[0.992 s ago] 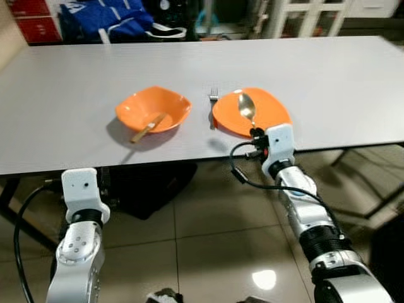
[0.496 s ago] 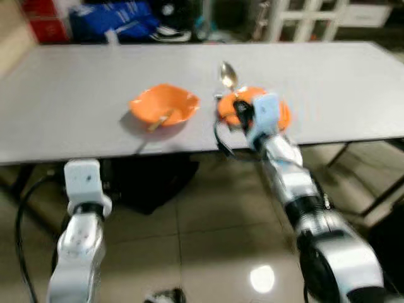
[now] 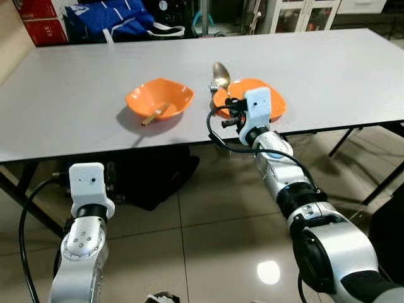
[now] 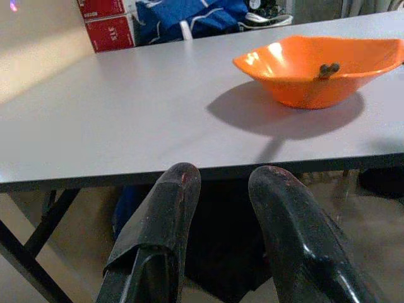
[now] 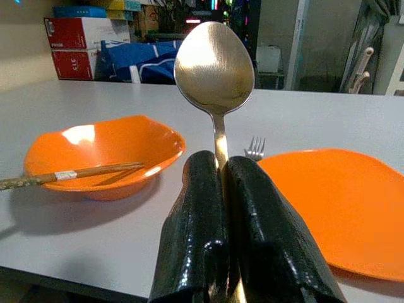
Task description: Setting the table
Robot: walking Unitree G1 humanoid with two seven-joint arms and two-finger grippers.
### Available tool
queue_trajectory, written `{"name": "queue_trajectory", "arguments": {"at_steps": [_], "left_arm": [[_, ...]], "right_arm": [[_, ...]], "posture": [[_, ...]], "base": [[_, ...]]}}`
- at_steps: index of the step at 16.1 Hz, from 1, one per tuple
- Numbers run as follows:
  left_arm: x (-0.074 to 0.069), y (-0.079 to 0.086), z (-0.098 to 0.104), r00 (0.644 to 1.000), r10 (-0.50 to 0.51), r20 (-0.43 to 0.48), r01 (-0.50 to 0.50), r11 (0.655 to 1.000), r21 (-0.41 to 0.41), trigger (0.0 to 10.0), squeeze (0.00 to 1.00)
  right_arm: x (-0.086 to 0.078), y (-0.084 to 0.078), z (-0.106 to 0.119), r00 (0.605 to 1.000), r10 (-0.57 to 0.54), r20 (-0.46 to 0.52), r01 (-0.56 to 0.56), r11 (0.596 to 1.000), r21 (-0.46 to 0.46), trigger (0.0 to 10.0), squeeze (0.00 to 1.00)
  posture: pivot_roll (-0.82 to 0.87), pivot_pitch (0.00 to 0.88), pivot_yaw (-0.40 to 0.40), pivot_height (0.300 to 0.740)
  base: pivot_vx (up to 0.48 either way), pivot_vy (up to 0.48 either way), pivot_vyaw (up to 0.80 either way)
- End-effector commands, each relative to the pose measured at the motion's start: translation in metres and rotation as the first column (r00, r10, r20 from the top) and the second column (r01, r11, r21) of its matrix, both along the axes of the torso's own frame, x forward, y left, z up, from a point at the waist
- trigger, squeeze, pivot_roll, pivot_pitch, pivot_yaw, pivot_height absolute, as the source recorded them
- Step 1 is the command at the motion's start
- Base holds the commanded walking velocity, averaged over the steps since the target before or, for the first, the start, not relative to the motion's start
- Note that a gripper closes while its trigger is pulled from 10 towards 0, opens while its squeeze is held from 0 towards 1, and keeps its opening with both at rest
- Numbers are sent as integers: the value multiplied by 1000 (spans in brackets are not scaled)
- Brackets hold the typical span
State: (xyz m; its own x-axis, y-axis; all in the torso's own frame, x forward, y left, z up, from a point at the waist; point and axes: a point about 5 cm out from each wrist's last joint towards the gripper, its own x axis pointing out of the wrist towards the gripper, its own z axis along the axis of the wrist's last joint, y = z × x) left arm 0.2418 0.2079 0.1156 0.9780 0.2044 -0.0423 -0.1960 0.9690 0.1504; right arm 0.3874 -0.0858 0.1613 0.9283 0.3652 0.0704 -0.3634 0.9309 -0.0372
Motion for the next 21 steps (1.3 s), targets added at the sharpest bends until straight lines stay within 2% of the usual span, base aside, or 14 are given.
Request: {"name": "queue_trajectory", "arguments": {"at_steps": [1,8,13,14,16,21], "left_arm": [[1,-1,5,1000,-21,8,20,999,32,10000,0],[3,-4,8,999,-51,-2,51,997,52,10000,0],[4,-4,9,998,-55,6,55,998,32,10000,0],[3,-6,11,999,-47,26,47,999,0,10000,0],[2,-6,13,999,-34,30,33,999,27,10000,0],[2,-6,14,999,-35,31,34,999,29,10000,0]], "right_arm": [[3,3,12,999,3,38,-3,1000,16,10000,0],[2,1,3,1000,-20,16,20,999,34,10000,0],[2,3,3,1000,-20,19,19,999,31,10000,0],[1,3,2,1000,-19,19,18,999,31,10000,0],[1,4,2,1000,-13,23,12,999,33,10000,0],[0,8,4,1000,12,29,-14,998,58,10000,0]], "posture": [[5,40,16,740],[5,42,24,740],[8,41,26,740],[8,42,27,740],[11,41,28,740],[14,37,31,740]], "base": [[469,0,0],[480,0,0],[474,0,0],[0,480,0],[0,0,0],[0,0,0]]}}
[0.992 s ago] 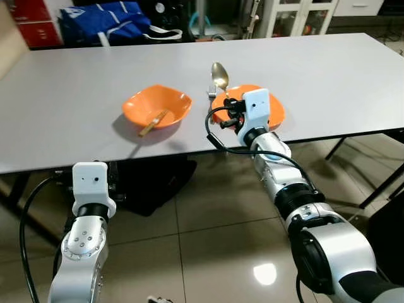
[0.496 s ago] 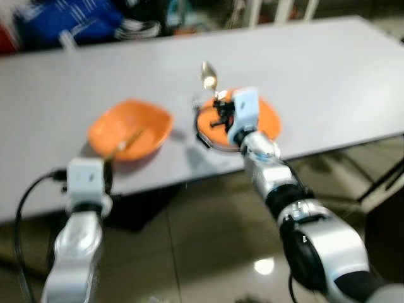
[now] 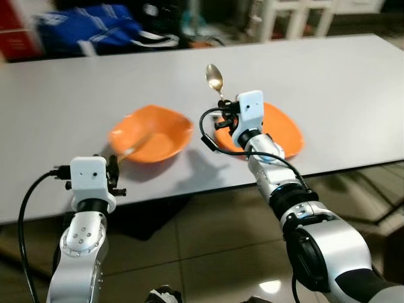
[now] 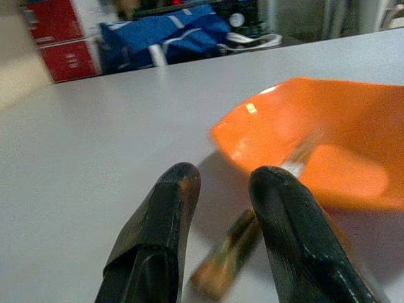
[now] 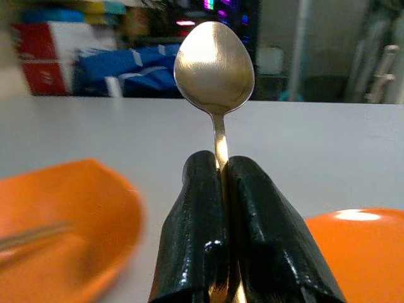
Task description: Setting the table
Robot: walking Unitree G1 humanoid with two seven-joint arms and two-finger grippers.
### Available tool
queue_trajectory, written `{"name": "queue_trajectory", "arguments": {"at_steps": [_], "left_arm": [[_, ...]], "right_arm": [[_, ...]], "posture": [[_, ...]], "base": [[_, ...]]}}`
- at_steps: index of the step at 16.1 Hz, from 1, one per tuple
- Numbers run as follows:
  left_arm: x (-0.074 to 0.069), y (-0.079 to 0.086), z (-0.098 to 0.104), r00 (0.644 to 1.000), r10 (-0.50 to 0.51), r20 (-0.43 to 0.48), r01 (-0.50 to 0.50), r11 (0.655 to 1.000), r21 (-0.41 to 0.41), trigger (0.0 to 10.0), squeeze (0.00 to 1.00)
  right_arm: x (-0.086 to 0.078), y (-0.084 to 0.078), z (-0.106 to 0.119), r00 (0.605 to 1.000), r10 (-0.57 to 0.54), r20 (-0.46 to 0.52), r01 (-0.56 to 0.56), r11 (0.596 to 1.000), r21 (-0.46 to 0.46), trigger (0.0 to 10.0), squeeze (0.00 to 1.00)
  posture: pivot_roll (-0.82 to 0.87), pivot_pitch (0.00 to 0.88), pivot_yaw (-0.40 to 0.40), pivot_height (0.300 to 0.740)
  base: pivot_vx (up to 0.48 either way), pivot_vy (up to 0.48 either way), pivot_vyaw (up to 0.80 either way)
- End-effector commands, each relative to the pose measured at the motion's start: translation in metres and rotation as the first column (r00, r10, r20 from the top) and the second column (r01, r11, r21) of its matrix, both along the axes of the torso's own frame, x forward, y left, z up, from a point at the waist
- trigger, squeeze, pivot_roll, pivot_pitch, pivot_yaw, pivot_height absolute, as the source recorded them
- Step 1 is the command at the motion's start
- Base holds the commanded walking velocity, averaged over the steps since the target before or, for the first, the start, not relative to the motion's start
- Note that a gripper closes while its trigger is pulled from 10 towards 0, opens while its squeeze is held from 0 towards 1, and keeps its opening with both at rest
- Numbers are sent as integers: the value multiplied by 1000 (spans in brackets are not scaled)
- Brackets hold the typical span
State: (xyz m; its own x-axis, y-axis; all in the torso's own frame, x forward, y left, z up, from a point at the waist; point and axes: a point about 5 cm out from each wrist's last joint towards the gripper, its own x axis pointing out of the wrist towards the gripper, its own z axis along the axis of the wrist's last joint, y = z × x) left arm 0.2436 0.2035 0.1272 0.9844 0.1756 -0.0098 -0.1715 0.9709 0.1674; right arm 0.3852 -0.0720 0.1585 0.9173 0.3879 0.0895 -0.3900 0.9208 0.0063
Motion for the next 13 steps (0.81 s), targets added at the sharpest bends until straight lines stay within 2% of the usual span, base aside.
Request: {"name": "queue_trajectory", "arguments": {"at_steps": [1,3,6,9,11,13], "left_arm": [[0,-2,2,1000,-6,2,6,1000,7,10000,0],[0,-1,3,1000,-4,0,4,1000,1,10000,0],[-2,-1,3,1000,-9,-6,9,1000,8,10000,0],[-6,2,5,1000,-3,-9,3,1000,22,10000,0],[-10,5,7,1000,6,-10,-5,1000,31,10000,0],[-18,8,8,1000,25,-15,-24,999,40,10000,0]], "right_arm": [[3,-2,11,1000,6,28,-7,999,44,10000,0],[5,5,17,999,27,27,-29,997,66,10000,0],[9,5,21,1000,7,-2,-7,997,78,10000,0],[17,10,30,998,-25,-58,28,998,53,10000,0],[18,17,35,996,-6,-87,12,998,59,10000,0],[16,28,30,989,30,-142,-21,998,63,10000,0]], "posture": [[15,36,32,740],[16,36,33,740],[26,32,31,740],[59,32,26,740],[85,34,18,740],[121,45,5,740]], "base": [[0,0,0],[0,0,0],[0,0,0],[0,0,0],[0,0,0],[0,0,0]]}}
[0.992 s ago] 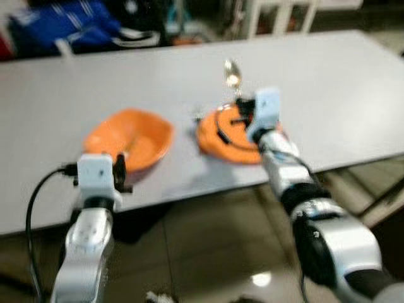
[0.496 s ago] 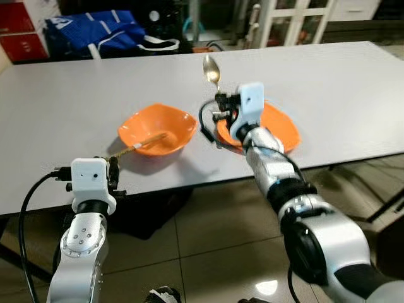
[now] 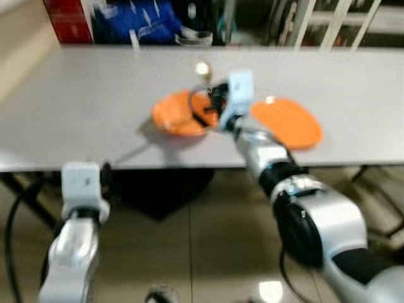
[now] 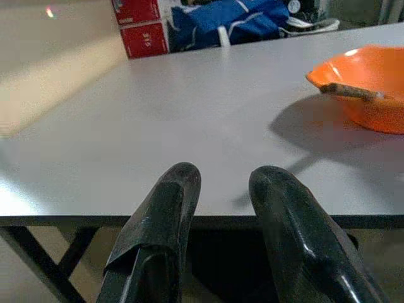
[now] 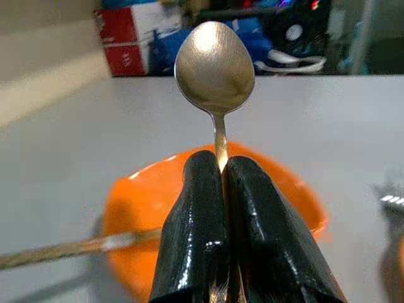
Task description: Setting the table
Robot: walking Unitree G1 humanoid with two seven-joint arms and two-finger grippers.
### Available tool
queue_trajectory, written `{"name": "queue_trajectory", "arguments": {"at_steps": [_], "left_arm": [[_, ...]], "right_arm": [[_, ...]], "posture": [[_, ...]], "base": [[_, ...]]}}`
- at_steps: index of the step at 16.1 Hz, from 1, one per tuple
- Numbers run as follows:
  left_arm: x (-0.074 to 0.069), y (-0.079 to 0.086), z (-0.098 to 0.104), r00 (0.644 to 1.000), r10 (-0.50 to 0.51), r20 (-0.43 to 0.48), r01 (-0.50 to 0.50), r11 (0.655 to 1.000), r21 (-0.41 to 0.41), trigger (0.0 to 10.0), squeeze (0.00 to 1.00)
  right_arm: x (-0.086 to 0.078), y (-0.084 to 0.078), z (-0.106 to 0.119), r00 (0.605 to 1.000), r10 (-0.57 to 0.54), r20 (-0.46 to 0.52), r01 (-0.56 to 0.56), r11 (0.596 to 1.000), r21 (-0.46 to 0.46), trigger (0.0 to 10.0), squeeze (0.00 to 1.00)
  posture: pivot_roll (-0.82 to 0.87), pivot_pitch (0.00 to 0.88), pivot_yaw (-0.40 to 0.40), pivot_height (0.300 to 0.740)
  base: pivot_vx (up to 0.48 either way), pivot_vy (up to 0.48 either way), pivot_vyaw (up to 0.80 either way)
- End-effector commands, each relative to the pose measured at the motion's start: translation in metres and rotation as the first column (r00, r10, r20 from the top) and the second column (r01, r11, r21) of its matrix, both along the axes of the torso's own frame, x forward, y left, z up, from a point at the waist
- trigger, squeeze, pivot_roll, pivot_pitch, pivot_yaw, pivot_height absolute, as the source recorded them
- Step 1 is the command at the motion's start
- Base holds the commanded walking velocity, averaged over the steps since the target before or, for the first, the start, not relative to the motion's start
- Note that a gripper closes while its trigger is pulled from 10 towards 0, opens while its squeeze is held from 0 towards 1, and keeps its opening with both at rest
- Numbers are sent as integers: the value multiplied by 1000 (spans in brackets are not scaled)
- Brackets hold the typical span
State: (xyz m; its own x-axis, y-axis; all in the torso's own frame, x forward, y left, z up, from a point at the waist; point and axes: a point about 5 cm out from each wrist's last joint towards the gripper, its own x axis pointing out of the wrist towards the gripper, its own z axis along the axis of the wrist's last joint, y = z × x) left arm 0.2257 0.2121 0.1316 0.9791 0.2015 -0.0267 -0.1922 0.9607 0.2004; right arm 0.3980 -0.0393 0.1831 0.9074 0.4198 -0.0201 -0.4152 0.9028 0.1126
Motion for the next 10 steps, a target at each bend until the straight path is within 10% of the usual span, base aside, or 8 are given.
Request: {"name": "queue_trajectory", "arguments": {"at_steps": [1,10], "left_arm": [[-3,1,4,1000,11,4,-11,1000,15,10000,0],[-4,0,6,1000,7,-4,-7,1000,24,10000,0]], "right_arm": [[2,-3,4,1000,-8,-3,8,1000,-2,10000,0],[7,-16,10,992,-118,41,120,992,-26,10000,0]], "posture": [[128,47,1,740],[121,57,-1,740]], "base": [[0,0,0],[0,0,0]]}}
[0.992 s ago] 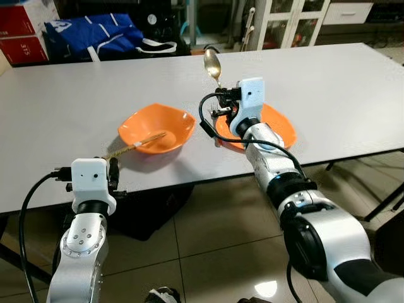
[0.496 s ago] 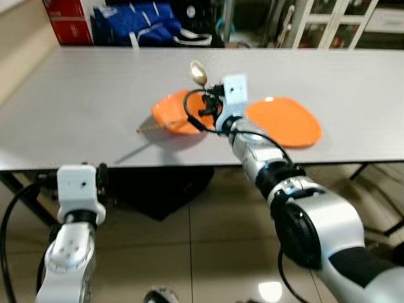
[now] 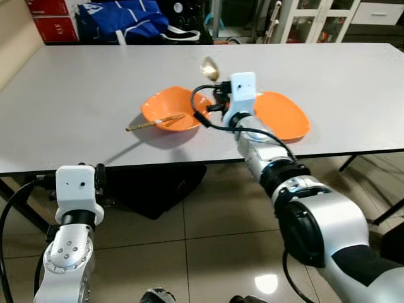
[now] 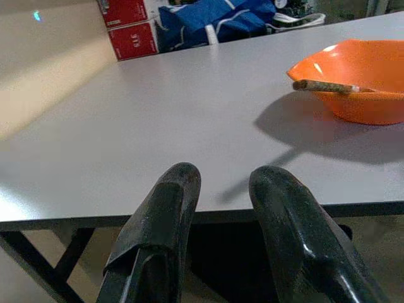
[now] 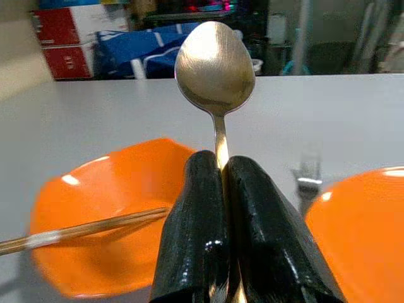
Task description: Setting the table
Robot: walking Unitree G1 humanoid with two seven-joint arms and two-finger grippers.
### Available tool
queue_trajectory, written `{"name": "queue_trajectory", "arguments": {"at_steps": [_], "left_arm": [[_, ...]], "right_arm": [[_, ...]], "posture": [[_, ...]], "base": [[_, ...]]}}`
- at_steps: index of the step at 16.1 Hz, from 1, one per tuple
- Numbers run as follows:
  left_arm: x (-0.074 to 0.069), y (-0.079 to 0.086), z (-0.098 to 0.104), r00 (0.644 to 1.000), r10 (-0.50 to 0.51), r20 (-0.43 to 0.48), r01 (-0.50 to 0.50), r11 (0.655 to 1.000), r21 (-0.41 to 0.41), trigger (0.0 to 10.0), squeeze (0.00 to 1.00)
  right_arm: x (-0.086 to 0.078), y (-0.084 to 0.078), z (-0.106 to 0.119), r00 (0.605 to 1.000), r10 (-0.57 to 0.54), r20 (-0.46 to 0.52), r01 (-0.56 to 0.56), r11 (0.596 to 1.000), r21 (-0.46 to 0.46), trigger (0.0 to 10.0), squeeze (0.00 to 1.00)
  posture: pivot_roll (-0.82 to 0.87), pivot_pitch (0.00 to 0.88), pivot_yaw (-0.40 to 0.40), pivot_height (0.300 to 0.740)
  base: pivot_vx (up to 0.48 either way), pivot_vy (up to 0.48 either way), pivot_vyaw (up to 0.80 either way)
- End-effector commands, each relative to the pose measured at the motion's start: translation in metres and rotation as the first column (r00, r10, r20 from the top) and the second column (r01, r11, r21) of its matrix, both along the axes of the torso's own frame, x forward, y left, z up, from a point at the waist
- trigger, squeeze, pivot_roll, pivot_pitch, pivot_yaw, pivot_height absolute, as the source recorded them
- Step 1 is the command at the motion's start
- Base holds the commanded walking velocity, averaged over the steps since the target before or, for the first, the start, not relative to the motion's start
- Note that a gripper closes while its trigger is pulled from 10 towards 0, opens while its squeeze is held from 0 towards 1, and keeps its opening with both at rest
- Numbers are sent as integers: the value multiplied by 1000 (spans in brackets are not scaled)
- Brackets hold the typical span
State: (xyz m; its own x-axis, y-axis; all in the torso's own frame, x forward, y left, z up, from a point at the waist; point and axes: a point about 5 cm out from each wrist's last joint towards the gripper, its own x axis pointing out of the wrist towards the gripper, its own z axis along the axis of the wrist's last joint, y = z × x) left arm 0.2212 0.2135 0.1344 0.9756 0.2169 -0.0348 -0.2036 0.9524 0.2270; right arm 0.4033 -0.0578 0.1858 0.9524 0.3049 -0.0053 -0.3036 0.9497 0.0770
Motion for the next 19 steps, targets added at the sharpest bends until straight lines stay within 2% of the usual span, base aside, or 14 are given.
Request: {"name": "queue_trajectory", "arguments": {"at_steps": [1,4,11,13,15,16,17,18,19], "left_arm": [[1,-2,3,1000,-8,3,8,1000,10,10000,0],[5,-6,3,1000,-19,13,19,1000,-6,10000,0],[6,-11,5,999,-43,23,44,999,-32,10000,0],[1,-10,2,999,-44,13,45,998,-37,10000,0],[-18,5,-2,999,-11,-30,10,999,-31,10000,0],[-28,16,-3,998,26,-50,-27,999,-18,10000,0],[-34,23,-3,997,52,-58,-52,999,-6,10000,0],[-37,26,-5,996,58,-73,-58,998,-1,10000,0],[-38,25,-9,994,54,-93,-55,998,-8,10000,0]], "right_arm": [[3,-1,9,1000,-8,19,8,1000,6,10000,0],[4,-9,6,998,-61,19,61,998,-1,10000,0],[3,-8,6,998,-66,19,66,998,-9,10000,0],[2,-19,-3,998,-65,17,65,998,-19,10000,0],[-8,-41,-26,997,-8,81,22,984,-175,10000,0],[-13,-64,-29,992,-28,124,50,983,-179,10000,0],[-19,-87,-24,976,-66,206,103,979,-176,10000,0],[-32,-113,-13,945,-153,290,209,963,-170,10000,0],[-51,-130,-14,924,-188,333,267,940,-210,10000,0]], "posture": [[120,54,-6,740],[108,42,-6,740],[107,44,-6,740],[110,41,-15,740],[102,58,-21,740],[94,66,-25,740],[81,70,-31,740],[52,70,-29,740],[34,68,-31,740]], "base": [[0,0,0],[0,0,0],[0,0,0],[0,0,0],[0,0,0],[0,0,0],[0,0,0],[0,0,0],[0,0,0]]}}
